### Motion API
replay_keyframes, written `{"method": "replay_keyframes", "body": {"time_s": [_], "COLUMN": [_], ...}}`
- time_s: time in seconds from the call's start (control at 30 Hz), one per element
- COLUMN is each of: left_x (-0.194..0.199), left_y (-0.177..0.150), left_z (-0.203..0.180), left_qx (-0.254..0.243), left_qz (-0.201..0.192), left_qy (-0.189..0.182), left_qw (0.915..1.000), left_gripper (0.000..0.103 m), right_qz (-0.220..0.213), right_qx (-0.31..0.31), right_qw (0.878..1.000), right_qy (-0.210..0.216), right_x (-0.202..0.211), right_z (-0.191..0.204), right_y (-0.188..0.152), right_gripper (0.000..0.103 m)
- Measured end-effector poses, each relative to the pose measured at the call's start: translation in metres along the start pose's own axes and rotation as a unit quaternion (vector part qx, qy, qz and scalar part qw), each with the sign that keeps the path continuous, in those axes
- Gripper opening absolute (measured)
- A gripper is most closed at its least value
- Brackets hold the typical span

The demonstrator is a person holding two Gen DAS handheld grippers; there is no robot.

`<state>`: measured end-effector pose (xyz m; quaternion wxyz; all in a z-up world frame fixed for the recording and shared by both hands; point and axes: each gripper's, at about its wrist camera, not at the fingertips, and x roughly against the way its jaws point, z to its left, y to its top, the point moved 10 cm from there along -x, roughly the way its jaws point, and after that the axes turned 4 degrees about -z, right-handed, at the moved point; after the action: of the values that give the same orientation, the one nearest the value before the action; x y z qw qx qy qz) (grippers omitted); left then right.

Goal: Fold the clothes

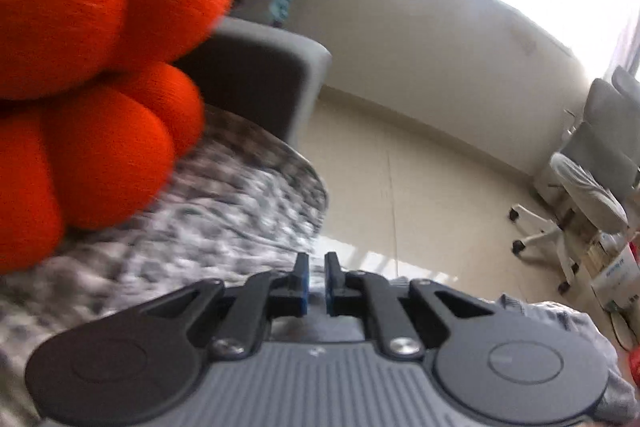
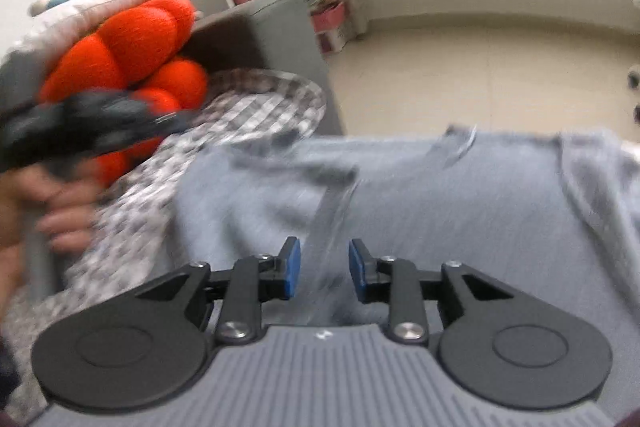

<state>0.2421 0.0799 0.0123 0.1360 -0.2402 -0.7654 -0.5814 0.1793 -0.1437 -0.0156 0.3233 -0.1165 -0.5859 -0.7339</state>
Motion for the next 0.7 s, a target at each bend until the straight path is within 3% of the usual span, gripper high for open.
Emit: {"method": "replay_keyframes", "body": {"time_s": [0.07, 0.13, 0.27, 0.33, 0.4, 0.5, 0.57, 0.7], "left_x": [0.015, 0.030, 0.036, 0.031, 0.025, 0.020, 0.016, 0.008], "left_y": [-0.011, -0.027, -0.061, -0.073, -0.079, -0.080, -0.081, -0.078], "left_z": [-0.001, -0.012, -0.035, -0.041, -0.045, -0.048, -0.048, -0.049], "left_qx": [-0.012, -0.057, -0.145, -0.178, -0.190, -0.202, -0.213, -0.223], "left_qz": [0.009, 0.014, 0.022, 0.023, 0.027, 0.023, 0.022, 0.024], "left_qy": [-0.018, -0.038, -0.073, -0.074, -0.075, -0.077, -0.073, -0.060], "left_qw": [0.9997, 0.9976, 0.9865, 0.9810, 0.9784, 0.9760, 0.9740, 0.9727], "left_gripper": [0.010, 0.013, 0.024, 0.026, 0.026, 0.026, 0.026, 0.026], "right_qz": [-0.014, -0.018, 0.009, 0.022, 0.025, -0.013, -0.027, 0.006], "right_qx": [0.004, 0.010, 0.052, 0.082, 0.111, 0.125, 0.101, 0.092], "right_qw": [1.000, 1.000, 0.998, 0.995, 0.992, 0.988, 0.989, 0.988], "right_qy": [-0.005, -0.013, -0.028, -0.045, -0.063, -0.085, -0.103, -0.127], "right_x": [-0.013, -0.027, -0.059, -0.066, -0.068, -0.050, -0.040, -0.053], "right_z": [-0.004, -0.006, -0.002, 0.000, 0.002, 0.009, 0.002, -0.011], "right_y": [0.017, 0.029, 0.033, 0.029, 0.026, 0.033, 0.036, 0.017], "right_gripper": [0.032, 0.032, 0.031, 0.017, 0.001, 0.001, 0.001, 0.001]}}
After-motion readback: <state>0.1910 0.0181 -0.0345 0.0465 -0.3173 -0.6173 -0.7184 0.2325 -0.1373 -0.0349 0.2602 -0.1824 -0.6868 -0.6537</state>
